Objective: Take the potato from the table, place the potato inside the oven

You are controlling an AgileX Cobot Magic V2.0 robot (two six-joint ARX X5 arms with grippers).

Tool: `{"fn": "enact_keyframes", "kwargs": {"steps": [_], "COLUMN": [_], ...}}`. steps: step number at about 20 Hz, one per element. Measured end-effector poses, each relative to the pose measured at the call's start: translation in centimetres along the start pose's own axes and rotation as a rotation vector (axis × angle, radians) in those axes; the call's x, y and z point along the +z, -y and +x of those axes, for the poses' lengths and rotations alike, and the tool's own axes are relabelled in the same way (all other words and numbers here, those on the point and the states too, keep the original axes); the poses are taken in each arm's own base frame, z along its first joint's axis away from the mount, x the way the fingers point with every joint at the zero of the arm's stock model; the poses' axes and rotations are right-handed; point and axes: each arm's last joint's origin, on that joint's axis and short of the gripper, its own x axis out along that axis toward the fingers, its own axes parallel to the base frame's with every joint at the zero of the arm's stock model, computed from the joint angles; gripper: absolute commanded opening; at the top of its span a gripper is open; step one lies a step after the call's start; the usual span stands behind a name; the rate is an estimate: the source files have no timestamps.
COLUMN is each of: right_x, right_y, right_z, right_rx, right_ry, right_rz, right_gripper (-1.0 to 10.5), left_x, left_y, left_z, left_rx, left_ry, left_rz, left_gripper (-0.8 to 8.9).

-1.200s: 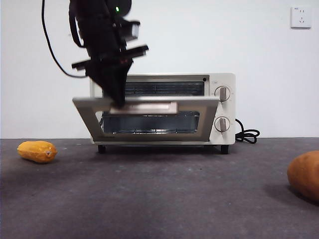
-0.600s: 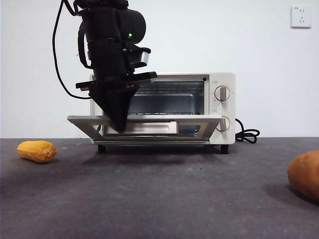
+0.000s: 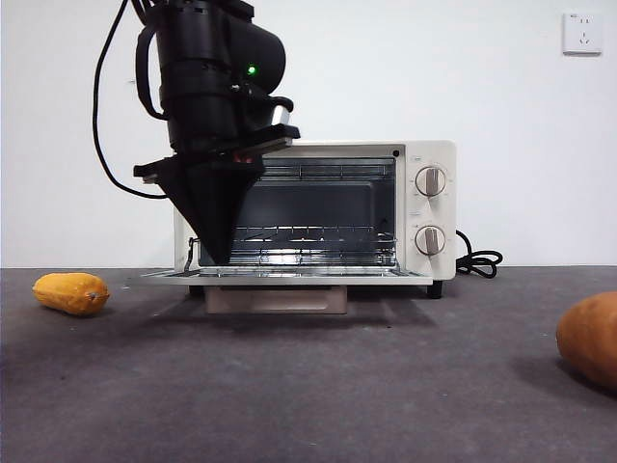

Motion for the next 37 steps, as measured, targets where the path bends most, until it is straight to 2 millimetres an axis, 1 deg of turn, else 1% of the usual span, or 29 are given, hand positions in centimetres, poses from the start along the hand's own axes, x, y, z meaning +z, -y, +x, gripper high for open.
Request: {"fn": "enact_keyframes", "kwargs": {"steps": [3, 4, 5, 6, 9, 11, 13, 16, 18, 20, 21, 23, 24, 26, 28, 30, 32, 34, 37], "right_x": [-0.2, -0.3, -0.4, -0.4, -0.6, -0.7, -0.6, -0.3, -0.1, 0.2, 0.3, 0.5, 0.6, 0.8, 1.0, 1.3, 1.6, 1.1, -0.5], "right_y": [0.0, 0.0, 0.0, 0.0, 0.1, 0.2, 0.4, 0.2, -0.2, -0.8, -1.2, -2.0, -2.3, -2.8, -2.8, -2.5, -2.4, -1.9, -0.8], "right_z": [0.0, 0.0, 0.0, 0.0, 0.0, 0.0, 0.1, 1.0, 1.9, 3.3, 4.1, 5.8, 6.6, 8.3, 9.7, 10.7, 11.6, 12.7, 14.6], "right_rx": [-0.001, -0.001, -0.002, -0.002, -0.021, -0.066, -0.115, -0.154, -0.196, -0.266, -0.304, -0.379, -0.401, -0.418, -0.473, -0.512, -0.513, -0.496, -0.456], "right_ry": [-0.023, -0.032, -0.037, -0.038, -0.055, -0.067, -0.075, -0.113, -0.151, -0.2, -0.227, -0.273, -0.298, -0.351, -0.386, -0.407, -0.395, -0.408, -0.451], "right_rz": [-0.003, 0.001, 0.001, 0.002, 0.007, 0.011, 0.012, -0.002, -0.021, -0.048, -0.068, -0.111, -0.131, -0.156, -0.157, -0.147, -0.143, -0.136, -0.117], "right_gripper": [0.1, 0.5, 1.2, 1.6, 1.6, 1.7, 2.6, 2.6, 2.6, 2.7, 3.2, 5.1, 5.5, 5.5, 5.5, 5.5, 5.5, 5.5, 5.5], "left_x": [-0.2, -0.5, -0.8, -1.3, -3.4, -5.1, -7.2, -10.9, -13.4, -15.8, -17.0, -19.0, -20.0, -21.8, -23.3, -24.7, -25.9, -26.7, -27.4], "left_y": [1.9, 2.7, 3.6, 4.4, 6.5, 7.3, 7.7, 7.3, 6.9, 6.4, 6.2, 5.7, 5.5, 5.1, 4.8, 4.6, 4.3, 4.2, 4.1], "left_z": [-0.3, -0.9, -1.8, -2.9, -6.9, -9.4, -12.4, -16.8, -19.0, -20.6, -21.2, -22.5, -23.1, -24.1, -24.8, -25.4, -25.9, -26.1, -26.4], "left_rx": [-0.005, -0.008, -0.011, -0.016, -0.032, -0.043, -0.059, -0.08, -0.089, -0.085, -0.067, -0.04, -0.045, -0.059, -0.07, -0.079, -0.087, -0.094, -0.1], "left_ry": [0.0, 0.015, 0.04, 0.07, 0.165, 0.23, 0.318, 0.455, 0.515, 0.557, 0.575, 0.636, 0.666, 0.719, 0.762, 0.802, 0.836, 0.857, 0.876], "left_rz": [0.049, 0.07, 0.094, 0.117, 0.18, 0.21, 0.219, 0.211, 0.199, 0.185, 0.174, 0.147, 0.137, 0.121, 0.113, 0.108, 0.104, 0.098, 0.093], "left_gripper": [-0.06, -0.06, -0.06, -0.06, -0.06, -0.06, -0.06, -0.06, -0.06, -0.06, -0.06, -0.06, -0.06, -0.06, -0.06, -0.06, -0.06, -0.06, -0.06]}}
